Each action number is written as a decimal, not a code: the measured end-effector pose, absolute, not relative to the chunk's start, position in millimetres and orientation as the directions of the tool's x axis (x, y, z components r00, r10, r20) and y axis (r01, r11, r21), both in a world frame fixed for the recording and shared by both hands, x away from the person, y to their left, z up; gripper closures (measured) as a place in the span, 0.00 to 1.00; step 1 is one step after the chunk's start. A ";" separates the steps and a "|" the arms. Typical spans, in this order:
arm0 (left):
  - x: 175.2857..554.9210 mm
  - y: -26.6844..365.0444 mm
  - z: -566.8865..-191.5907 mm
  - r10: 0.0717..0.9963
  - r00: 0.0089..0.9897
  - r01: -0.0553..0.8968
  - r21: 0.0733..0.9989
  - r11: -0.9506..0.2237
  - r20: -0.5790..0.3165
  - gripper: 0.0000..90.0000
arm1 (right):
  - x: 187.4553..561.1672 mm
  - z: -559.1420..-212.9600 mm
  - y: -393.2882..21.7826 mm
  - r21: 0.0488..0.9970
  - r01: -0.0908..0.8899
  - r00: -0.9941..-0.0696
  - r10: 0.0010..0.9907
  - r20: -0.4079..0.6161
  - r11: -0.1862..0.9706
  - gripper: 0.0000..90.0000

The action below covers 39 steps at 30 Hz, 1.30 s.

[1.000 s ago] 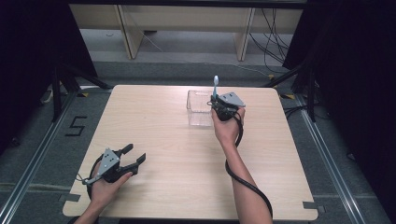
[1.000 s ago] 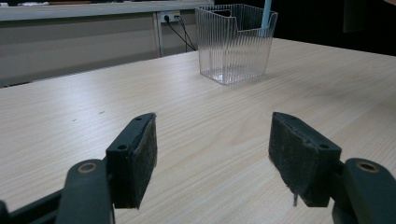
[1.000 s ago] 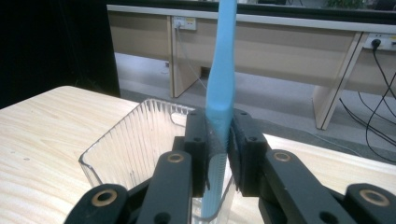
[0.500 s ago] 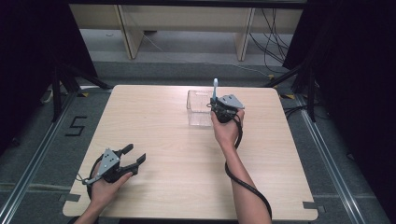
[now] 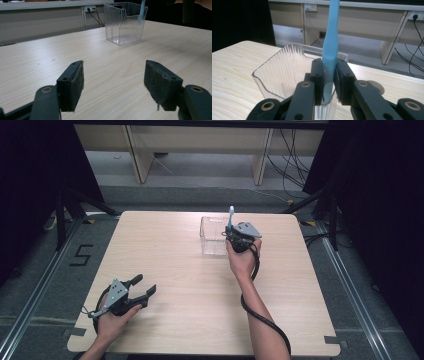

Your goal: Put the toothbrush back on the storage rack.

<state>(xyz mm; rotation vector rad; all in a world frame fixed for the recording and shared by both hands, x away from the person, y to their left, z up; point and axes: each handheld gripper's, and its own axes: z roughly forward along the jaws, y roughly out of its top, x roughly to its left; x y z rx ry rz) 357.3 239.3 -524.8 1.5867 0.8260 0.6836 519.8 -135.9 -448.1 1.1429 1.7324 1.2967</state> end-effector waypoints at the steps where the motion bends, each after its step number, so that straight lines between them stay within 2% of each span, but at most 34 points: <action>1: 357.3 239.3 -524.8 0.814 0.581 0.142 0.986 -0.089 -0.010 0.36 | 519.7 -448.4 -135.6 0.962 0.248 -0.382 0.924 -0.011 0.114 0.87; 2: 357.2 238.9 -524.9 0.817 0.576 0.140 0.986 -0.089 -0.008 0.36 | 519.1 -449.0 -134.8 0.962 0.258 -0.378 0.926 0.012 0.093 0.87; 7: 357.2 239.2 -524.8 0.813 0.582 0.143 0.986 -0.090 -0.010 0.36 | 519.1 -451.0 -136.2 0.961 0.253 -0.381 0.924 -0.008 0.113 0.87; 8: 357.1 239.3 -524.7 0.813 0.582 0.144 0.985 -0.093 -0.009 0.36 | 518.1 -451.6 -134.9 0.959 0.270 -0.373 0.928 0.023 0.085 0.87; 28: 356.7 239.5 -524.6 0.813 0.582 0.149 0.985 -0.090 -0.013 0.36 | 517.6 -454.7 -134.6 0.953 0.292 -0.369 0.929 0.037 0.079 0.86; 33: 355.9 240.1 -523.9 0.814 0.580 0.158 0.982 -0.099 -0.011 0.36 | 517.2 -455.4 -137.2 0.955 0.279 -0.365 0.931 0.009 0.100 0.81; 39: 355.8 239.9 -523.9 0.815 0.579 0.158 0.982 -0.100 -0.010 0.36 | 514.3 -455.8 -137.6 0.951 0.299 -0.350 0.936 0.038 0.073 0.73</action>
